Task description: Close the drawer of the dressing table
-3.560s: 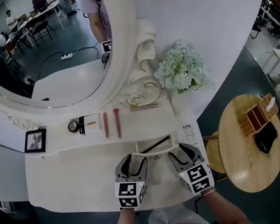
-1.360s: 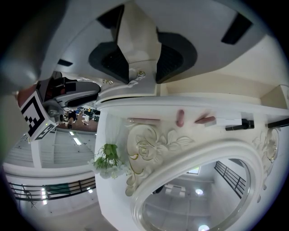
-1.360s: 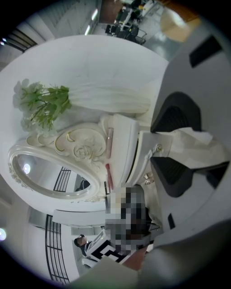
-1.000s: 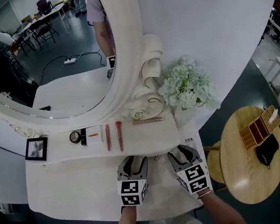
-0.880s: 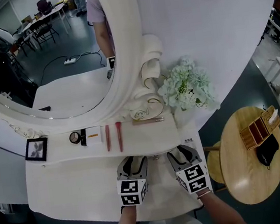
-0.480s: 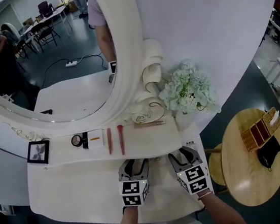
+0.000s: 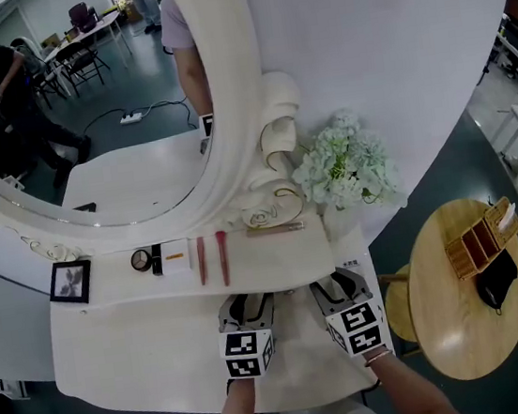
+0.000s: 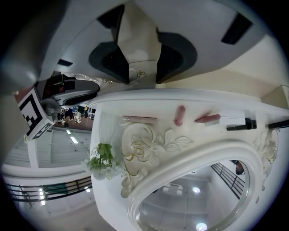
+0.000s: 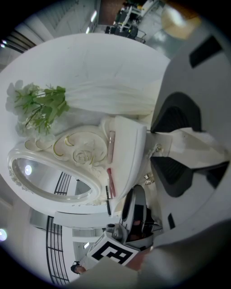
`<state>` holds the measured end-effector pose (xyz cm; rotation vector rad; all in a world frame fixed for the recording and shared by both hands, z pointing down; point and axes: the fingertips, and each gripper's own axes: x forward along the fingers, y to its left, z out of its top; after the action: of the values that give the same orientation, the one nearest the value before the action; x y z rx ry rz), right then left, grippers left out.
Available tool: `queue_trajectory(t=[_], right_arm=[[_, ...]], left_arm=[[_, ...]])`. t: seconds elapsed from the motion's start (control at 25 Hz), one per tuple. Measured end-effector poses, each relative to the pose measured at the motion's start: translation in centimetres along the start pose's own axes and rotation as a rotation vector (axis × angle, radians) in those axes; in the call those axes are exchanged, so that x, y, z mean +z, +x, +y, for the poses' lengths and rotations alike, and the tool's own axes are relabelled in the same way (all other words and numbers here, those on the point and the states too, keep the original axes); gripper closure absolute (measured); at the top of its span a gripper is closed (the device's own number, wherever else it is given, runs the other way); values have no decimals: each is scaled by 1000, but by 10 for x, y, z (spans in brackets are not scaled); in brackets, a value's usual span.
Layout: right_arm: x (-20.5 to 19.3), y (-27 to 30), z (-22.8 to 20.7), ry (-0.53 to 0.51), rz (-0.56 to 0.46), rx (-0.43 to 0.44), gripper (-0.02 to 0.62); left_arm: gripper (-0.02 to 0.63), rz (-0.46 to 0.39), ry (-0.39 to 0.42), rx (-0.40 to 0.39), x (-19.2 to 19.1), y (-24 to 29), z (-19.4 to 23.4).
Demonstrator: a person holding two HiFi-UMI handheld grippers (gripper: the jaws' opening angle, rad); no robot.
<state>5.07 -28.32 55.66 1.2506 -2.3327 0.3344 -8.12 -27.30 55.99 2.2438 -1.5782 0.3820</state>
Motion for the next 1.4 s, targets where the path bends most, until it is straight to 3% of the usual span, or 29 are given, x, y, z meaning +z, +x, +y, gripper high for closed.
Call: queue_trajectory(t=[0.52,1.0,1.4], right_arm=[[2,-6,-1,24,-27,-10,425],[12,-49,9,99,-92,-27,442],[22,-91,30,111,-168,-29,499]], left_arm=[[411,7,-25,15,-4,-2,1],[413,-26,-22,27,-1,-39,-6],[476,-84,-29,31,2,-79,-18]])
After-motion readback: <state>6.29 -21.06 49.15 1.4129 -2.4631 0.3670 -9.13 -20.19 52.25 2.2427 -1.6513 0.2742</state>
